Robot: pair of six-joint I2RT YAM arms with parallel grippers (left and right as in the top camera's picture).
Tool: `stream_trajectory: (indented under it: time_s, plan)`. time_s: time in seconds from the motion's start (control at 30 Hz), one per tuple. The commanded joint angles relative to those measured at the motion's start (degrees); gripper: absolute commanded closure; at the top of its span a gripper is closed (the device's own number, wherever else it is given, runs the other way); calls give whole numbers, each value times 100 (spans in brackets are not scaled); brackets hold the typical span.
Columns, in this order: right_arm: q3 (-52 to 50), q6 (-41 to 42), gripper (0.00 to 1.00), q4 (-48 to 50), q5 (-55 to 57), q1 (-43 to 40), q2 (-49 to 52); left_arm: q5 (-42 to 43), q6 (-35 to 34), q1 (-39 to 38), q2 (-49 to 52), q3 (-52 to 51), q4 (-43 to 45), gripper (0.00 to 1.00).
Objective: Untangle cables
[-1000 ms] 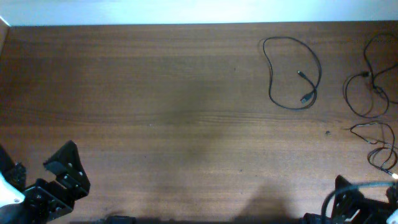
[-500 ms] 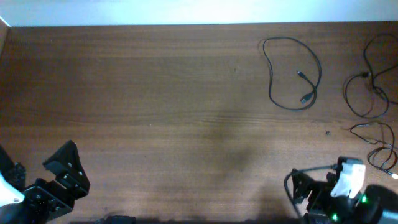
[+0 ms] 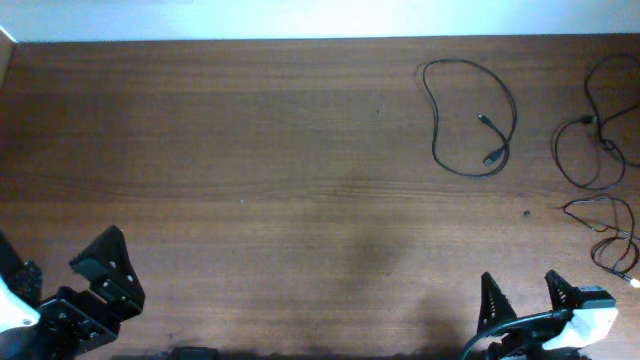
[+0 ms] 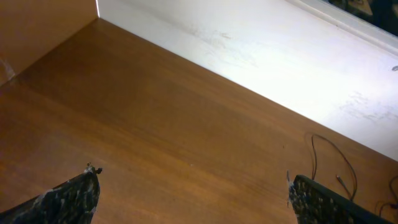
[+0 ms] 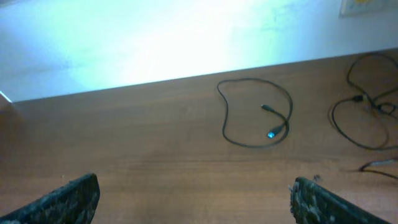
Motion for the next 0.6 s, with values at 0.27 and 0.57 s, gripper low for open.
stream_trajectory:
  time_s: [0.27, 0.57]
  plan:
    - [-1606, 42, 2, 2629, 109, 9, -299, -81, 92, -7, 9, 2, 0, 1]
    - [-3449, 37, 2, 4817, 396, 9, -299, -81, 92, -7, 9, 2, 0, 1]
